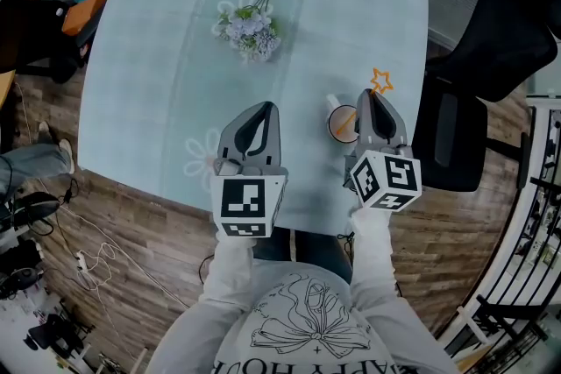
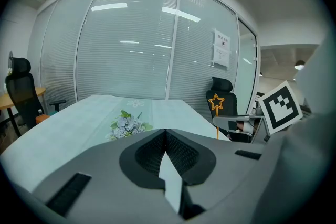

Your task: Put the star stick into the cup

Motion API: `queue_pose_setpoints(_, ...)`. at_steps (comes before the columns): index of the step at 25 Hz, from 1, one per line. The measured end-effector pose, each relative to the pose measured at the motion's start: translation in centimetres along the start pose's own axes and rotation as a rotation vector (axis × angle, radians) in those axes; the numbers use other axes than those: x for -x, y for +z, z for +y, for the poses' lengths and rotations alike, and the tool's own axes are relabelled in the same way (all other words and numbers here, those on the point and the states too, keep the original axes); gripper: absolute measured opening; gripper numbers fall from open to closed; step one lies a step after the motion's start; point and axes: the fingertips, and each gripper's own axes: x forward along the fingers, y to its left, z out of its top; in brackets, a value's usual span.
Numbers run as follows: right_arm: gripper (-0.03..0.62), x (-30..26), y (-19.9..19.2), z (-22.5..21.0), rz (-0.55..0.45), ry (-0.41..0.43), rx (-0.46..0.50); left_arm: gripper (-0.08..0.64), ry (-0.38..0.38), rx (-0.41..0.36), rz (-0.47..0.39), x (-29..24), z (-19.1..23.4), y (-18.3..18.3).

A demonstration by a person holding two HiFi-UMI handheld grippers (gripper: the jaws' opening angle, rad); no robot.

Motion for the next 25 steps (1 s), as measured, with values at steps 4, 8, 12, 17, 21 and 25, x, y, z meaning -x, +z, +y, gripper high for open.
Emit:
queue_pose_setpoints(4, 0.021, -0.7, 0.1, -0.3, 0.001, -0.008, 0.011, 0.006, -0.001, 0.001, 0.007, -0.2, 0.0, 0.0)
queue_pose_setpoints(8, 0.025, -1.2, -0.3, -0.6, 0.009, -0.019, 0.011, 0.006, -0.001, 0.006, 0.011, -0.3, 0.0, -0.3)
queue_pose_setpoints(12, 0.046, -1.4, -0.8, -1.1, 0.032, -0.034, -0.006, 0.006, 0.0, 0.007, 0.009, -0.3, -0.1, -0.4)
queue_pose_setpoints(17, 0.085, -1.1, -0.8, -1.3, 0.035, -0.043, -0.018, 0.006, 0.004, 0.012, 0.004, 0.0, -0.2, -0.2)
queue_pose_setpoints(21, 0.092, -0.2, 0.4, -1.1, 0.009, -0.062, -0.024, 0.006, 0.005, 0.012, -0.018, 0.6, 0.0, 0.7)
queue_pose_setpoints(25, 0.091, 1.6, 3.1, -1.1, -0.041, -0.08, -0.038, 0.006, 0.005, 0.006, -0.055, 1.7, -0.5, 2.5)
